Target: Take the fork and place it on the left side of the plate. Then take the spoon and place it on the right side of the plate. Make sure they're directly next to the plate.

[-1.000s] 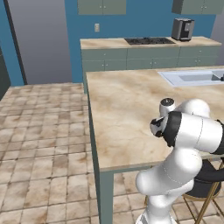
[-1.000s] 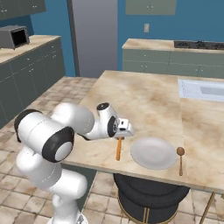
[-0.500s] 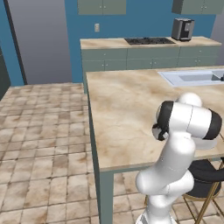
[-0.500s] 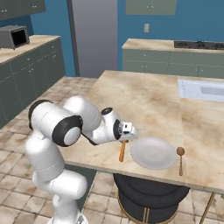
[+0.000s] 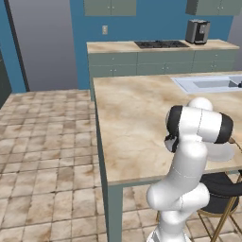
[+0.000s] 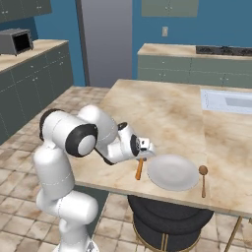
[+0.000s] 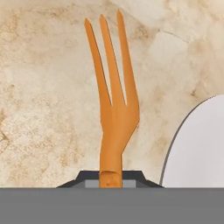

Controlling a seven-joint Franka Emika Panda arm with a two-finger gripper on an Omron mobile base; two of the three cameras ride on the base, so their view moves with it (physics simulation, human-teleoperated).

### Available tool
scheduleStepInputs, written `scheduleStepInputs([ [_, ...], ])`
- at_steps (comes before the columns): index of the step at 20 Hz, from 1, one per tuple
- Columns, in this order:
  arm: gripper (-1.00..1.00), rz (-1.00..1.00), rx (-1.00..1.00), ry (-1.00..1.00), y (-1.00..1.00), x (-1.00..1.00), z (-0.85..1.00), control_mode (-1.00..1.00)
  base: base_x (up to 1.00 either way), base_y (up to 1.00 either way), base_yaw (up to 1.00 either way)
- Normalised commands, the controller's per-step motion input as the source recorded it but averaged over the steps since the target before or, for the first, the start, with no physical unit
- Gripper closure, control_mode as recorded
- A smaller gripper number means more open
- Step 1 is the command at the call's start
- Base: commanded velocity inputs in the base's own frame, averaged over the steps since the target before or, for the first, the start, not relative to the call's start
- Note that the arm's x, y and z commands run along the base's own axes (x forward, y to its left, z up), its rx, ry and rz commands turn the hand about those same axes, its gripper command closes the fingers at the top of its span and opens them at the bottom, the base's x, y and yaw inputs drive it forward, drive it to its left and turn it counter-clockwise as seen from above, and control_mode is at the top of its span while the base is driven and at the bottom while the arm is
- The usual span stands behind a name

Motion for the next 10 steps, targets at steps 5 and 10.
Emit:
scheduleStepInputs([
  [5, -1.0, 0.0, -0.01, -0.01, 0.0, -0.14, 0.0, -1.0, 0.0, 0.0, 0.0],
  [10, -1.0, 0.0, 0.0, -0.07, -0.03, -0.41, 0.19, -1.0, 0.0, 0.0, 0.0],
])
